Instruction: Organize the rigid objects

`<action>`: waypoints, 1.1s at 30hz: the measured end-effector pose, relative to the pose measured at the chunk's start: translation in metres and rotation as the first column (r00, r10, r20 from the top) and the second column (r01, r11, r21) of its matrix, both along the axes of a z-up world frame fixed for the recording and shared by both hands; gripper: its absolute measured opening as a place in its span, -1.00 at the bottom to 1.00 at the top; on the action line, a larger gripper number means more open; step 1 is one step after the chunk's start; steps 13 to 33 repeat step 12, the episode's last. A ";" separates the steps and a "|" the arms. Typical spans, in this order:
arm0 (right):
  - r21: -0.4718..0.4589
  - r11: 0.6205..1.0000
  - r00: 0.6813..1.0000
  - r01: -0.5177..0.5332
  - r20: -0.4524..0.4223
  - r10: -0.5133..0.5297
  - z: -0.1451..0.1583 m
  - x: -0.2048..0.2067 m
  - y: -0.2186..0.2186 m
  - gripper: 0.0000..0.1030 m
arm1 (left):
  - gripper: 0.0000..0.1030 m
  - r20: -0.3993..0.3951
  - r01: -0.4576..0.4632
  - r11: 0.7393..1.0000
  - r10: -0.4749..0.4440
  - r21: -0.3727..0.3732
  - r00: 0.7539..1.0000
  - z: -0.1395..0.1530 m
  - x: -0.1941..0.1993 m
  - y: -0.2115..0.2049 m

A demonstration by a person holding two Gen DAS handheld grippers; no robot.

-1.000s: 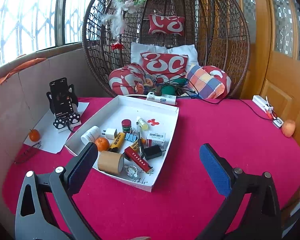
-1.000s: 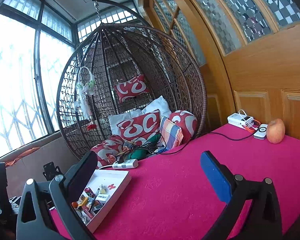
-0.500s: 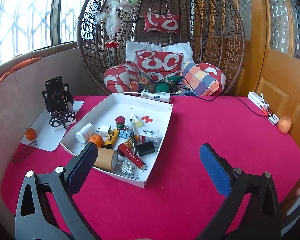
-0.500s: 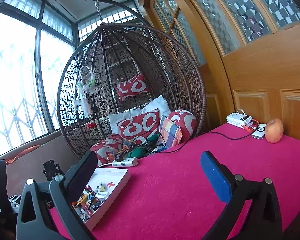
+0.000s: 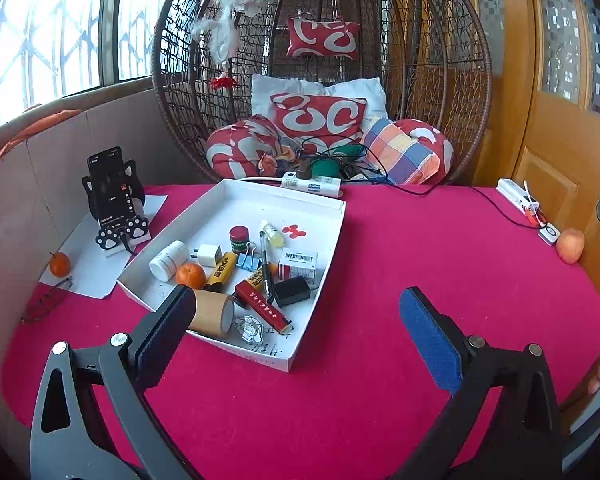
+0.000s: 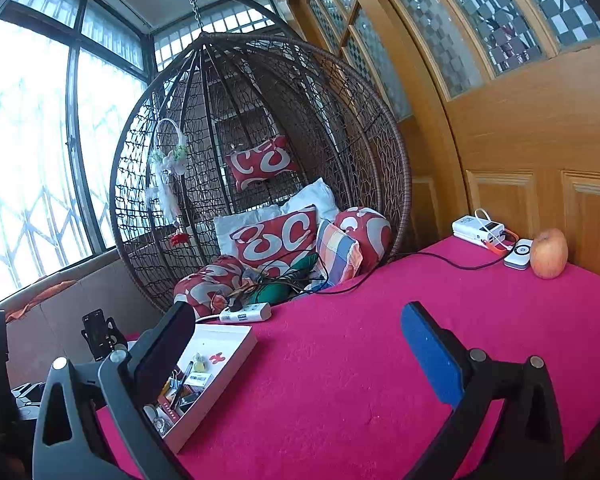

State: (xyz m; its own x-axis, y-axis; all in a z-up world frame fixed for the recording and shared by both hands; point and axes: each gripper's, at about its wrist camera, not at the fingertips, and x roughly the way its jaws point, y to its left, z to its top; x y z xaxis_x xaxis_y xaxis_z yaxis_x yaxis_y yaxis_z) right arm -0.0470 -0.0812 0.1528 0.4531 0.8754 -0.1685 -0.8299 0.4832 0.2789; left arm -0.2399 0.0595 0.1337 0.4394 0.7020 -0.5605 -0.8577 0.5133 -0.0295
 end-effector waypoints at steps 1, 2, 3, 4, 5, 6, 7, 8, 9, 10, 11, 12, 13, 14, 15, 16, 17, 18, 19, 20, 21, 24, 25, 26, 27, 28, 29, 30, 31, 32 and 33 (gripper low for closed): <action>-0.002 1.000 1.000 0.000 0.000 0.000 0.000 0.000 0.000 1.00 | 0.99 -0.002 0.000 1.000 0.000 -0.001 1.000 0.000 0.000 0.000; -0.004 1.000 1.000 -0.002 -0.001 0.002 -0.001 0.001 0.001 1.00 | 0.99 -0.004 0.001 1.000 -0.001 -0.002 1.000 -0.001 0.001 0.000; -0.005 1.000 1.000 -0.002 -0.002 0.002 -0.001 0.001 0.001 1.00 | 0.99 -0.006 0.002 1.000 -0.002 -0.004 1.000 -0.002 0.002 0.000; -0.007 1.000 1.000 -0.002 -0.003 0.002 -0.002 0.001 0.001 1.00 | 0.99 -0.009 0.004 1.000 -0.004 -0.006 1.000 -0.002 0.003 0.001; -0.010 1.000 1.000 -0.002 -0.004 0.002 -0.002 0.002 0.002 1.00 | 0.99 -0.011 0.005 1.000 -0.005 -0.008 1.000 -0.003 0.004 0.001; -0.013 1.000 1.000 -0.002 -0.005 0.002 -0.003 0.002 0.002 1.00 | 0.99 -0.014 0.007 1.000 -0.008 -0.010 1.000 -0.004 0.005 0.001; -0.016 1.000 1.000 -0.002 -0.008 0.002 -0.004 0.003 0.003 1.00 | 0.99 -0.015 0.013 1.000 -0.013 -0.013 1.000 -0.005 0.007 0.001; -0.019 1.000 1.000 -0.001 -0.012 0.001 -0.006 0.004 0.004 1.00 | 0.99 -0.016 0.020 1.000 -0.021 -0.016 1.000 -0.005 0.008 0.001; -0.022 1.000 1.000 0.000 -0.017 0.000 -0.007 0.006 0.005 1.00 | 0.99 -0.017 0.025 1.000 -0.025 -0.016 1.000 -0.006 0.010 0.001; -0.026 1.000 1.000 0.001 -0.021 -0.001 -0.008 0.007 0.006 1.00 | 0.99 -0.019 0.029 0.999 -0.030 -0.012 0.999 -0.006 0.011 0.001; -0.029 1.000 1.000 0.002 -0.026 -0.002 -0.009 0.009 0.006 1.00 | 0.99 -0.023 0.036 0.999 -0.036 -0.011 0.999 -0.007 0.013 0.001; -0.032 0.999 1.000 0.004 -0.030 -0.005 -0.010 0.010 0.007 1.00 | 0.99 -0.027 0.043 0.999 -0.043 -0.014 0.999 -0.008 0.016 0.001; -0.032 0.999 1.000 0.004 -0.030 -0.005 -0.010 0.010 0.007 1.00 | 0.99 -0.027 0.043 0.999 -0.043 -0.014 0.999 -0.008 0.016 0.001; -0.032 0.999 1.000 0.004 -0.030 -0.005 -0.010 0.010 0.007 1.00 | 0.99 -0.027 0.043 0.999 -0.043 -0.014 0.999 -0.008 0.016 0.001; -0.032 0.999 1.000 0.004 -0.030 -0.005 -0.010 0.010 0.007 1.00 | 0.99 -0.027 0.043 0.999 -0.043 -0.014 0.999 -0.008 0.016 0.001; -0.032 0.999 1.000 0.004 -0.030 -0.005 -0.010 0.010 0.007 1.00 | 0.99 -0.027 0.043 0.999 -0.043 -0.014 0.999 -0.008 0.016 0.001; -0.032 0.999 1.000 0.004 -0.030 -0.005 -0.010 0.010 0.007 1.00 | 0.99 -0.027 0.043 0.999 -0.043 -0.014 0.999 -0.008 0.016 0.001; -0.032 0.999 1.000 0.004 -0.030 -0.005 -0.010 0.010 0.007 1.00 | 0.99 -0.027 0.043 0.999 -0.043 -0.014 0.999 -0.008 0.016 0.001; -0.032 0.999 1.000 0.004 -0.030 -0.005 -0.010 0.010 0.007 1.00 | 0.99 -0.027 0.043 0.999 -0.043 -0.014 0.999 -0.008 0.016 0.001; -0.032 0.999 1.000 0.004 -0.030 -0.005 -0.010 0.010 0.007 1.00 | 0.99 -0.027 0.043 0.999 -0.043 -0.014 0.999 -0.008 0.016 0.001; -0.032 0.999 1.000 0.004 -0.030 -0.005 -0.010 0.010 0.007 1.00 | 0.99 -0.027 0.043 0.999 -0.043 -0.014 0.999 -0.008 0.016 0.001; -0.032 0.999 1.000 0.004 -0.030 -0.005 -0.010 0.010 0.007 1.00 | 0.99 -0.027 0.043 0.999 -0.043 -0.014 0.999 -0.008 0.016 0.001; -0.032 0.999 1.000 0.004 -0.030 -0.005 -0.010 0.010 0.007 1.00 | 0.99 -0.027 0.043 0.999 -0.043 -0.014 0.999 -0.008 0.016 0.001; -0.032 0.999 1.000 0.004 -0.030 -0.005 -0.010 0.010 0.007 1.00 | 0.99 -0.027 0.043 0.999 -0.043 -0.014 0.999 -0.008 0.016 0.001; -0.032 0.999 1.000 0.004 -0.030 -0.005 -0.010 0.010 0.007 1.00 | 0.99 -0.027 0.043 0.999 -0.043 -0.014 0.999 -0.008 0.016 0.001; -0.032 0.999 1.000 0.004 -0.030 -0.005 -0.010 0.010 0.007 1.00 | 0.99 -0.027 0.043 0.999 -0.043 -0.014 0.999 -0.008 0.016 0.001; -0.032 0.999 1.000 0.004 -0.030 -0.005 -0.010 0.010 0.007 1.00 | 0.99 -0.027 0.043 0.999 -0.043 -0.014 0.999 -0.008 0.016 0.001; -0.032 0.999 1.000 0.004 -0.030 -0.005 -0.010 0.010 0.007 1.00 | 0.99 -0.027 0.043 0.999 -0.043 -0.014 0.999 -0.008 0.016 0.001; -0.032 0.999 1.000 0.004 -0.030 -0.005 -0.010 0.010 0.007 1.00 | 0.99 -0.027 0.043 0.999 -0.043 -0.014 0.999 -0.008 0.016 0.001; -0.032 0.999 1.000 0.004 -0.030 -0.005 -0.010 0.010 0.007 1.00 | 0.99 -0.027 0.043 0.999 -0.043 -0.014 0.999 -0.008 0.016 0.001; -0.032 0.999 1.000 0.004 -0.030 -0.005 -0.010 0.010 0.007 1.00 | 0.99 -0.027 0.043 0.999 -0.043 -0.014 0.999 -0.008 0.016 0.001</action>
